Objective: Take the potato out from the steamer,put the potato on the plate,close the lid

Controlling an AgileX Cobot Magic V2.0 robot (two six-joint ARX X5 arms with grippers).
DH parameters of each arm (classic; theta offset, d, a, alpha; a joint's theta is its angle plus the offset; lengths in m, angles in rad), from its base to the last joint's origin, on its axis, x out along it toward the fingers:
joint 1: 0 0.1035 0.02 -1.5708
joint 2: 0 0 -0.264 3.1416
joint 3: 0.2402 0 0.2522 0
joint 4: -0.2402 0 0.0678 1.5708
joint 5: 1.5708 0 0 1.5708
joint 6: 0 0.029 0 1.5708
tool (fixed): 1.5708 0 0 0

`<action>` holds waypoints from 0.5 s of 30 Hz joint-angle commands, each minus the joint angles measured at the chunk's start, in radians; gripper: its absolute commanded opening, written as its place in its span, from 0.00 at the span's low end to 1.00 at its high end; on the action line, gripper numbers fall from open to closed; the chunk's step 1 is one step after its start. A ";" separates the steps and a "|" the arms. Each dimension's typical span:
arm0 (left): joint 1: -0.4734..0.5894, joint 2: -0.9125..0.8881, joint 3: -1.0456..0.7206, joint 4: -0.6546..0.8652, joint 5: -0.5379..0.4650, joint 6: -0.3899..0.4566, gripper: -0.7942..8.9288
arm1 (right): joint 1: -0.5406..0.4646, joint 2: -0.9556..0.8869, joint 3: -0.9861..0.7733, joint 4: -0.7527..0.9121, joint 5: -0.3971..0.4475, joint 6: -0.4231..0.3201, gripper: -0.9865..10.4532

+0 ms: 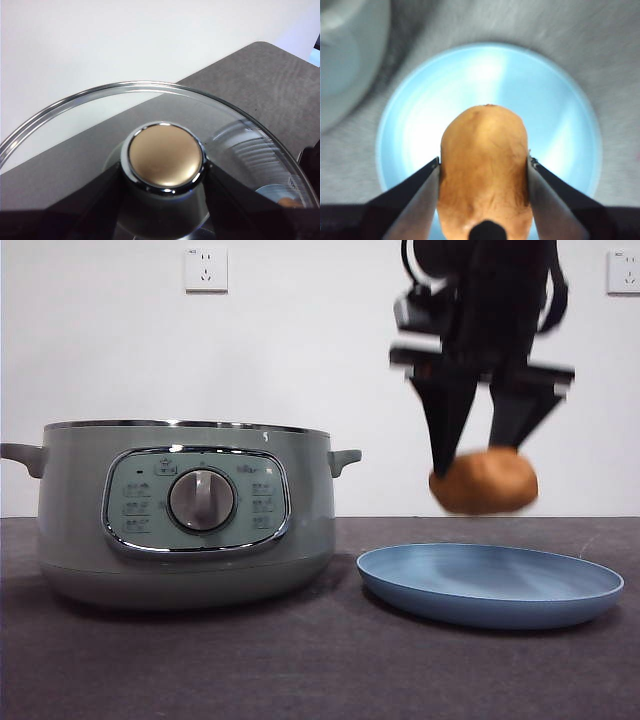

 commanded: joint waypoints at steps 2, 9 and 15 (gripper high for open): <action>0.000 -0.008 0.013 -0.021 0.003 0.009 0.07 | 0.001 0.008 -0.111 0.092 -0.002 0.017 0.08; 0.000 -0.008 0.013 -0.021 0.003 0.009 0.07 | -0.006 0.008 -0.203 0.142 -0.002 0.015 0.08; 0.000 -0.008 0.013 -0.027 0.004 0.008 0.07 | -0.006 0.008 -0.205 0.155 -0.009 0.015 0.17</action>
